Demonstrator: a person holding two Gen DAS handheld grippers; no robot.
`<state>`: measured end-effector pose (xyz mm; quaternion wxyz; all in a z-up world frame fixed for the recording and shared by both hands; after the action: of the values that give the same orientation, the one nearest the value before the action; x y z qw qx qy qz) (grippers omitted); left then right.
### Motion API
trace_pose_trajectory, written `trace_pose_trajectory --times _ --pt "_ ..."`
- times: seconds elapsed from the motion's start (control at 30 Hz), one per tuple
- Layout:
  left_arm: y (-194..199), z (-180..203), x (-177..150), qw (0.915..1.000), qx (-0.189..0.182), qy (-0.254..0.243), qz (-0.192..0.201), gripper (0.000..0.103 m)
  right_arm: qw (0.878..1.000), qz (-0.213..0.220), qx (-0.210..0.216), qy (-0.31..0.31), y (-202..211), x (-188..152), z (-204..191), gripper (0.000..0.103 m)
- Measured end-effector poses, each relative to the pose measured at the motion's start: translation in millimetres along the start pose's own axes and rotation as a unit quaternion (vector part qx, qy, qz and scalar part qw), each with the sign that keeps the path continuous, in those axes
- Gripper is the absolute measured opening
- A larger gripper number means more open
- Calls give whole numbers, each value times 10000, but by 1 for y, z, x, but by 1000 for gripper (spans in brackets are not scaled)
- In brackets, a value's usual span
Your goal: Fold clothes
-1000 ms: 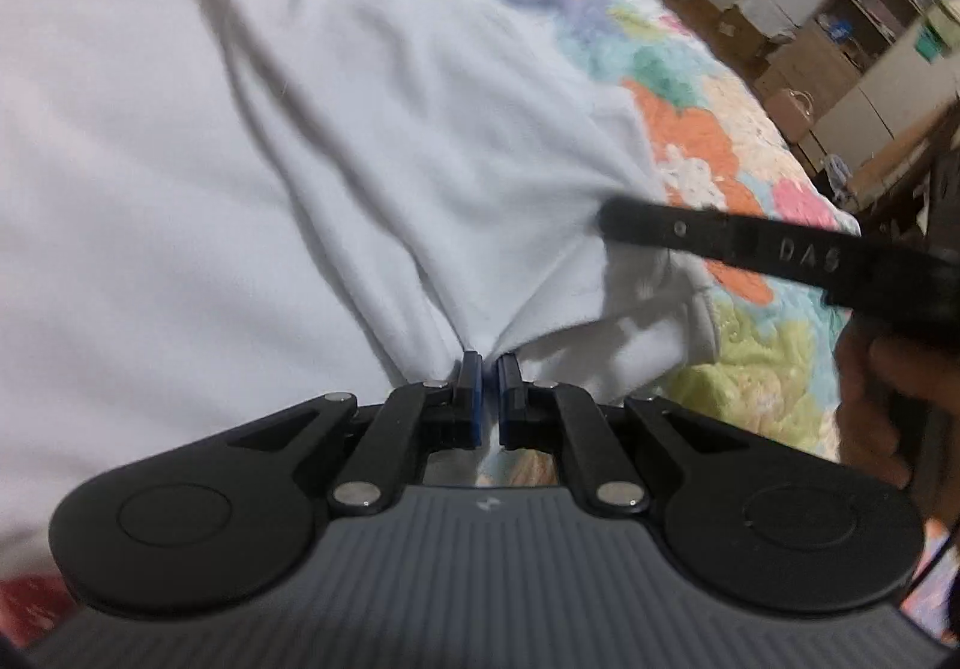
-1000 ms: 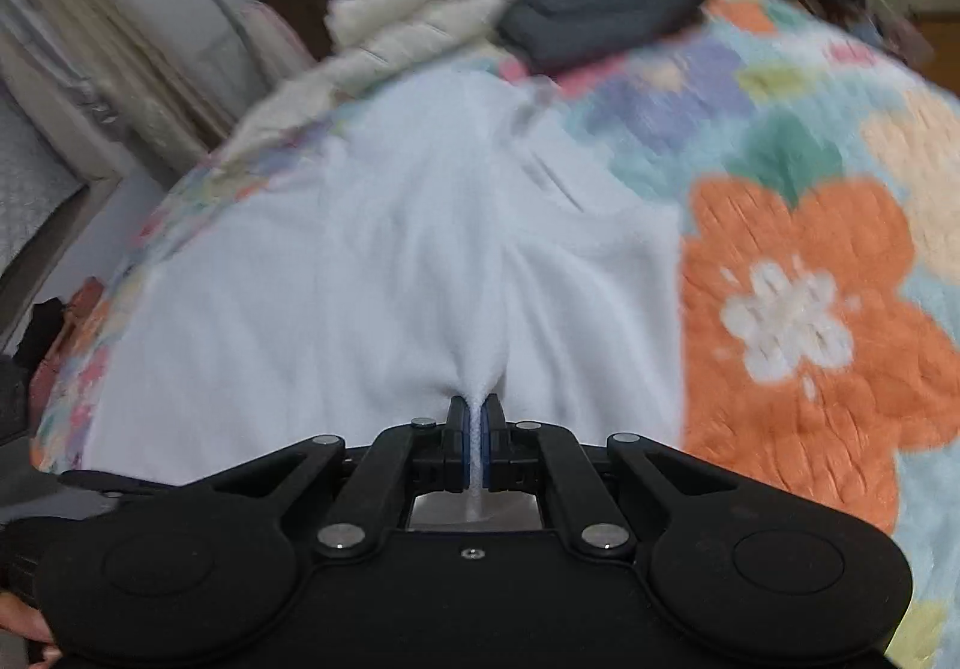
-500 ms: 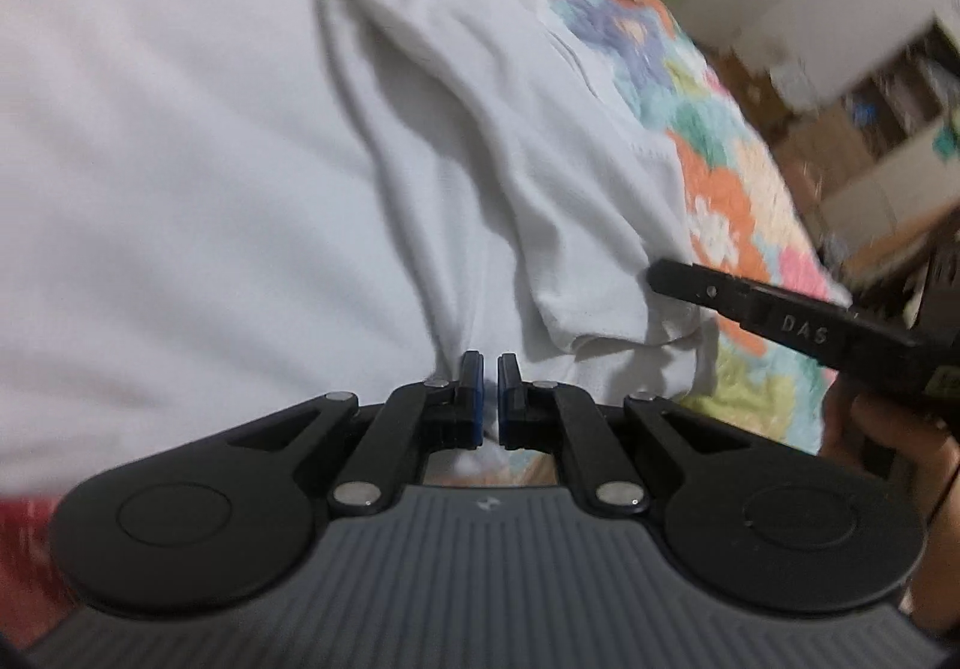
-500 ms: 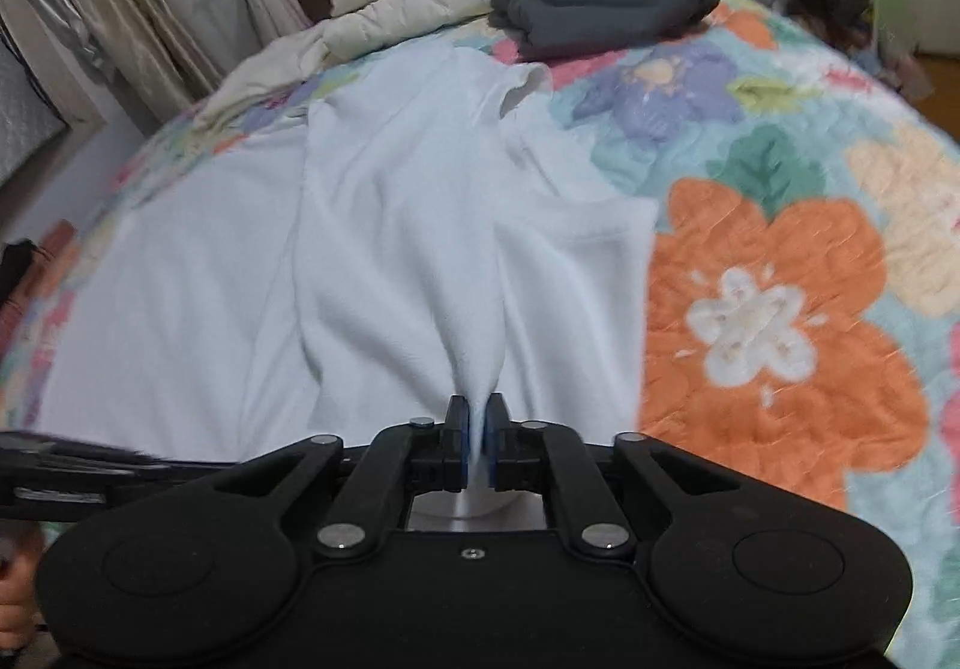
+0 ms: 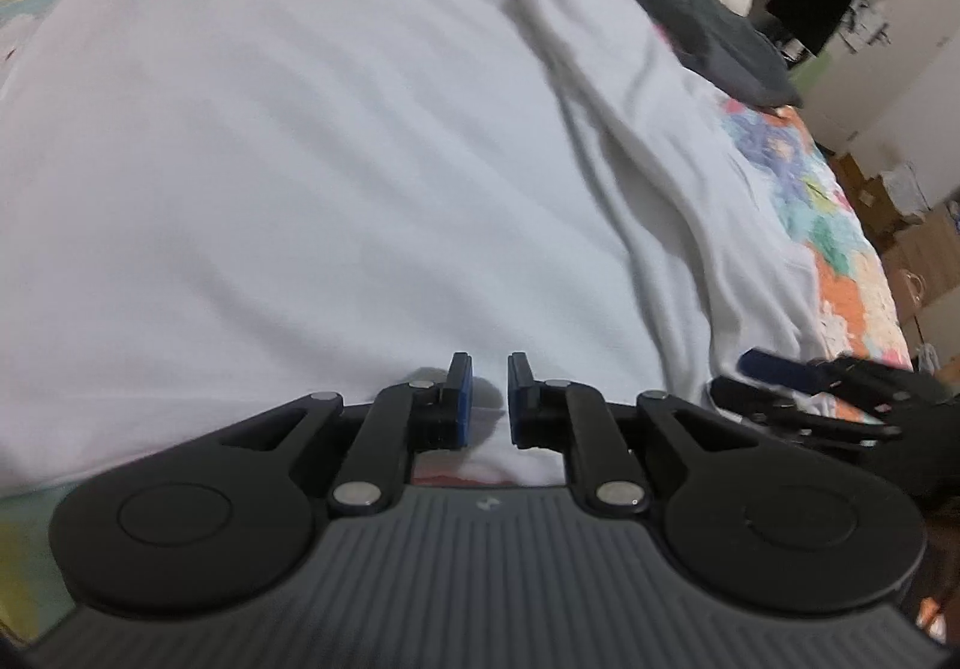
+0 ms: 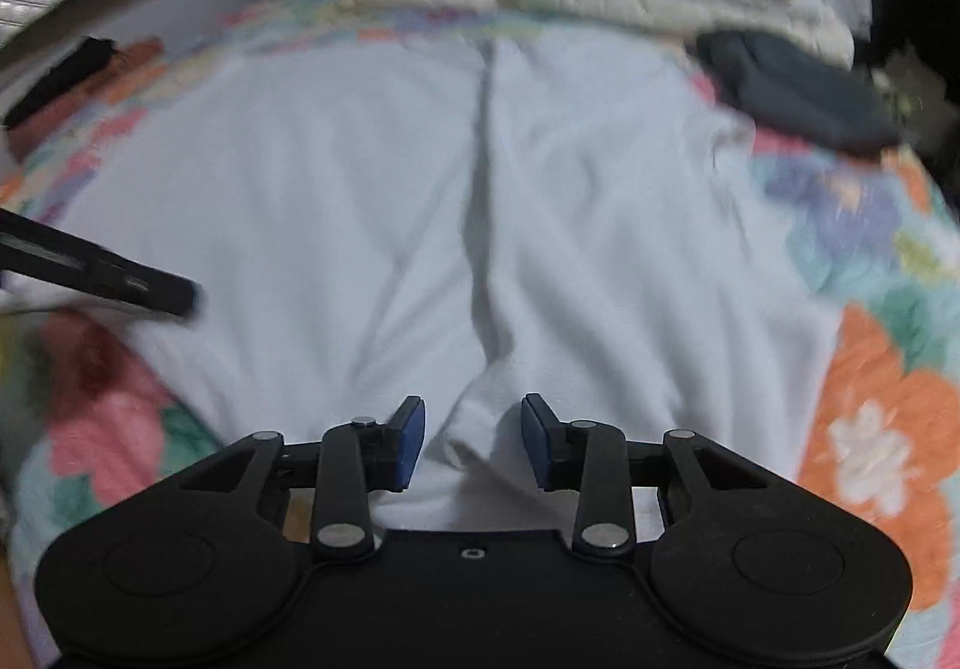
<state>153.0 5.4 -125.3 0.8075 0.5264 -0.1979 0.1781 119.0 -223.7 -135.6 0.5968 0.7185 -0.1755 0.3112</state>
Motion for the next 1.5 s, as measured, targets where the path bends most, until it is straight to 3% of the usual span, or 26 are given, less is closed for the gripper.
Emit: trace_pose_trajectory --times 0.03,0.07,0.17,0.3,0.37,0.43,0.47,0.57,0.63,0.67,0.77,0.87,0.97,1.1,1.27,1.33,1.37,1.43,1.5 --pt "2 -3 1 10000 -13 84 15 13 9998 38 132 -172 0 0 4 26" --pt "3 -6 1 9999 -1 147 43 16 9990 67 284 -325 1 1 7 8" --pt "8 -22 1 9994 238 233 85 26 9941 143 910 -572 18 6 11 8" --pt "19 -53 0 9971 462 591 81 27 9926 -24 981 -715 10 -1 15 8" --pt "29 -68 2 9950 489 852 161 30 9923 -72 937 -805 5 -6 14 12" --pt "48 -85 5 9913 704 1084 266 50 9924 -9 912 -828 10 -5 9 21" --pt "57 -93 6 9889 817 1199 320 56 9932 77 903 -728 16 -1 3 31" --pt "96 -117 6 9748 828 1999 550 65 9931 439 1074 -187 31 13 -26 37" --pt "112 -125 8 9729 687 2098 686 91 9890 583 1338 250 32 23 -54 45" --pt "114 -131 7 9731 730 2093 628 92 9859 613 1482 477 31 28 -69 45" --pt "118 -149 0 9610 1049 2497 564 92 9743 610 1700 1343 20 35 -120 45" --pt "130 -168 -9 9479 1164 2886 675 92 9541 661 2006 2125 10 41 -173 46" --pt "146 -186 -13 9427 1339 2942 824 92 9314 630 2306 2745 -2 44 -221 46" --pt "163 -206 -22 9374 1431 3044 905 92 9077 485 2520 3321 -25 42 -280 49" --pt "169 -227 -31 9301 1435 3252 924 92 8972 109 2660 3523 -60 38 -327 52" --pt "168 -230 -33 9296 1413 3284 901 92 8959 -10 2833 3423 -64 43 -332 37" --pt "167 -231 -33 9304 1393 3273 891 92 8961 -81 2943 3320 -65 46 -333 16" --pt "164 -231 -33 9317 1368 3249 875 92 9049 -54 3133 2881 -61 56 -329 7" --pt "162 -231 -32 9317 1355 3257 870 92 9145 -9 3240 2423 -55 66 -321 6"
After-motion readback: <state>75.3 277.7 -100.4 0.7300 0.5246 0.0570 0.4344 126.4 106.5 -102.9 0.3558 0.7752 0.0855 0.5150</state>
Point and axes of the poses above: each gripper's, at about its wrist camera, not at the fingertips, and y roughly against the way its jaws point, z to its right, x to its top, the point moved 5 cm from there along -y, roughly the way its jaws point, and after that the axes turned 2 degrees about z, right-handed, at the moved point
